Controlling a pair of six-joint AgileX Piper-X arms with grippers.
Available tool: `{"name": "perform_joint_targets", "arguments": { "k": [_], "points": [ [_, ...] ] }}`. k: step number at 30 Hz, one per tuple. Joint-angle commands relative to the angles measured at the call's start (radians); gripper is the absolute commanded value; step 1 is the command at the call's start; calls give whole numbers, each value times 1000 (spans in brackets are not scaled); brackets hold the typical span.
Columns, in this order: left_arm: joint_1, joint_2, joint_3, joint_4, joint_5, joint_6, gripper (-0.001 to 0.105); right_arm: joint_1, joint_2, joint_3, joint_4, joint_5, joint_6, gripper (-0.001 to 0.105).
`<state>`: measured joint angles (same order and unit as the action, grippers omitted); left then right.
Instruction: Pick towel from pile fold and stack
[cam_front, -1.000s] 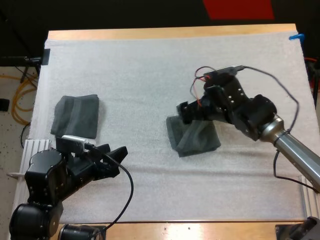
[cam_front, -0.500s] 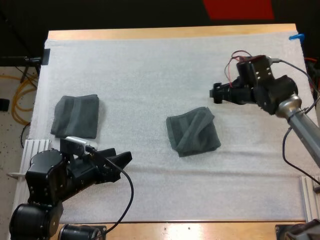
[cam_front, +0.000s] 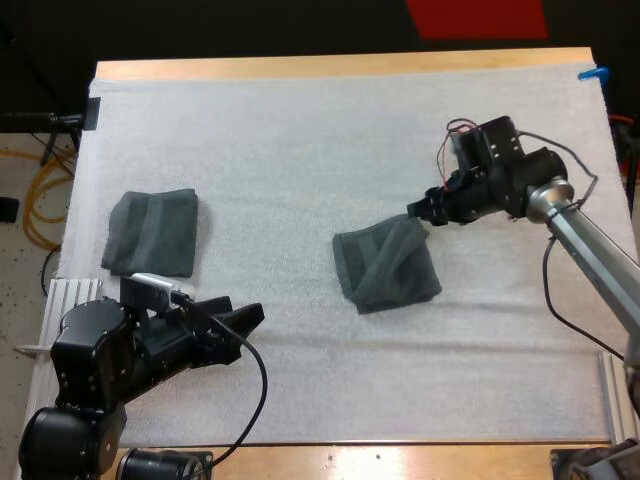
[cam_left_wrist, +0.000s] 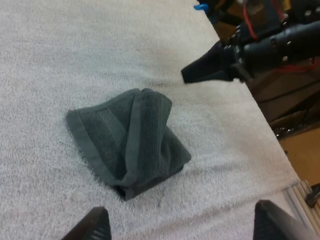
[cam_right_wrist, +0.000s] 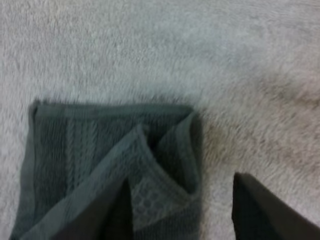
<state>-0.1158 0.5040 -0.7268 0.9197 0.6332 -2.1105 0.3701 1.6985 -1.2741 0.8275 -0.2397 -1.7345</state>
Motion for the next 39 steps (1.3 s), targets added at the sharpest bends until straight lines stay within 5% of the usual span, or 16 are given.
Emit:
{"name": "perform_joint_targets", "arguments": {
  "k": [1,10,33,39],
  "points": [
    [0,-3,-10,3,8,2,58,-2,5,-7,1,-35,-25,45],
    [0,-3,8,1,8,7,58,2,75,-7,-1,-194,-74,44],
    [0,-3,23,-6,13,7,58,57,184,-7,-37,-162,-114,44],
    [0,-3,23,-6,13,7,58,113,184,-32,-34,-54,-154,27]
  ]
}}
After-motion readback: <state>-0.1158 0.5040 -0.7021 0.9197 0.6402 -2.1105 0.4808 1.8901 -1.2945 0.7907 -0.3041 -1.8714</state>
